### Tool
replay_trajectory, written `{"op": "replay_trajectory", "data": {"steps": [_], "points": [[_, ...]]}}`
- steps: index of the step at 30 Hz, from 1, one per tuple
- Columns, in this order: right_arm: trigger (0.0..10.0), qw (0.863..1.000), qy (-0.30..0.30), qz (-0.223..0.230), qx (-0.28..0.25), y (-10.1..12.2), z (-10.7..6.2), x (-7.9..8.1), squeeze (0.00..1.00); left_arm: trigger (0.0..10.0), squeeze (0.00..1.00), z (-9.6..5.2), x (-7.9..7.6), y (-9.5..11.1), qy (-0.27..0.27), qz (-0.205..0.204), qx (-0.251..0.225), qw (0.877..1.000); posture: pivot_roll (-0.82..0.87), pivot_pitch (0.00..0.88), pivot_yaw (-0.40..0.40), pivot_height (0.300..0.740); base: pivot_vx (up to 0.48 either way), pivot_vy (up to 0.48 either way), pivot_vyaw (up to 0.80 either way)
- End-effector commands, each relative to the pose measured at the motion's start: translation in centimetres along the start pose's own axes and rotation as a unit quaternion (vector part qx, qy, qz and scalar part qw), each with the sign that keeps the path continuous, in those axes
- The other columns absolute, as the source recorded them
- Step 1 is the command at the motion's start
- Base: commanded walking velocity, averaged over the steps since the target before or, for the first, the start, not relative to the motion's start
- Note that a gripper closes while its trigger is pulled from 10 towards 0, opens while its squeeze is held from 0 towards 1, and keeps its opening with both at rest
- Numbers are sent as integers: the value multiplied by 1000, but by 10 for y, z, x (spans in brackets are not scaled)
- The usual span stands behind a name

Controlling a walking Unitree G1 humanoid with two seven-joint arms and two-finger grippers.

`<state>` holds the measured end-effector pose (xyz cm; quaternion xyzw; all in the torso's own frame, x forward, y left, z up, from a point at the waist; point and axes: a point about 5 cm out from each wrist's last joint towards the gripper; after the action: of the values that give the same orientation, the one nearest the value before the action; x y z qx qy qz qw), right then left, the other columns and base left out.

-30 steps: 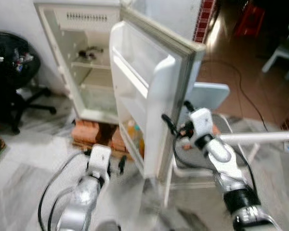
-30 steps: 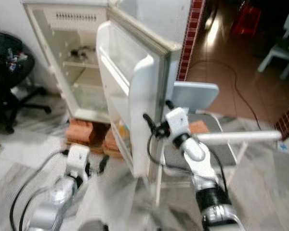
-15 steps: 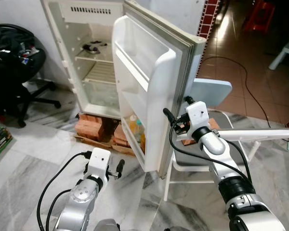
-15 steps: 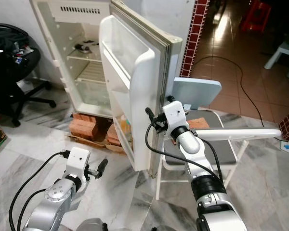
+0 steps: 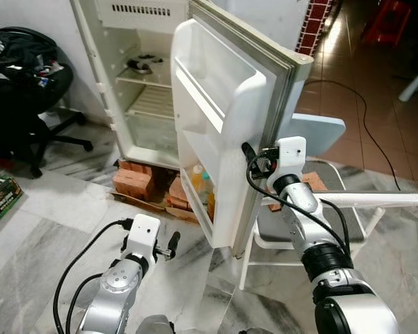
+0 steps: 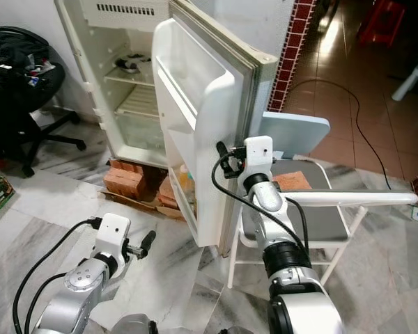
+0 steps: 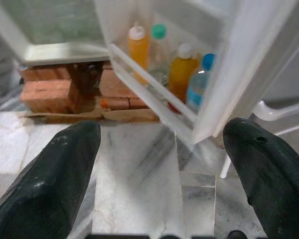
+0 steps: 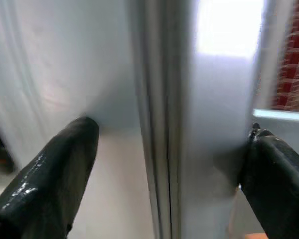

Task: Restocking fridge

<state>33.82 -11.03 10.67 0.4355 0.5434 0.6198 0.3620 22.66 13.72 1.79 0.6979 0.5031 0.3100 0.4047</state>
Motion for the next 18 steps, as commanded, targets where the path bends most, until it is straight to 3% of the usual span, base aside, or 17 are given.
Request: {"op": "replay_trajectory", "data": {"steps": [1,2,3,4,5,6,8,12,15,16,17,18], "points": [[10000,984,165,54,-32,19,6,51,0,10000,0,1,1,2,0,9,-1,1000,142,0,-22,740,0,0,0],[10000,967,238,86,-41,26,-2,67,0,10000,0,1,1,2,1,9,-1,1000,144,0,-24,740,0,0,0],[10000,918,370,132,-51,39,-27,90,0,10000,0,1,1,2,2,9,-1,1000,144,0,-24,740,0,0,0],[10000,918,370,132,-51,39,-27,90,0,10000,0,1,1,2,2,9,-1,1000,144,0,-24,740,0,0,0],[10000,878,448,160,-51,47,-48,97,0,10000,0,1,1,2,3,9,-2,1000,144,0,-27,740,0,0,0],[10000,869,464,166,-47,48,-54,96,0,10000,0,1,1,2,3,9,-2,1000,142,0,-27,740,0,0,0],[10000,866,474,159,-31,42,-60,90,0,10000,0,1,1,2,3,9,-1,1000,139,0,-25,740,0,0,0],[10000,875,464,140,-10,32,-61,80,0,10000,0,1,1,2,0,11,0,1000,135,0,-21,740,0,0,0],[10000,906,412,96,12,18,-53,64,0,10000,0,2,1,1,-5,17,2,1000,131,0,-14,740,0,0,0],[10000,906,412,96,12,18,-53,64,0,10000,0,2,1,1,-5,17,2,1000,131,0,-14,740,0,0,0],[10000,929,363,61,25,8,-45,56,0,10000,0,2,1,1,-6,18,3,1000,132,0,-13,740,0,0,0],[10000,939,339,44,30,3,-42,52,0,10000,0,2,2,1,-5,18,3,1000,132,0,-13,740,0,0,0]]}}
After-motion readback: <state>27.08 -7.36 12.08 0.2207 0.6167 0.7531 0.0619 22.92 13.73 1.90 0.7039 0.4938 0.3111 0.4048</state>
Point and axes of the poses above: a point about 5 cm out from each wrist's last joint towards the gripper, its own z axis pointing out of the wrist towards the gripper, its own y axis along the axis of the wrist's last joint, x = y × z, and after that the axes turned 1 degree about -z, right-handed
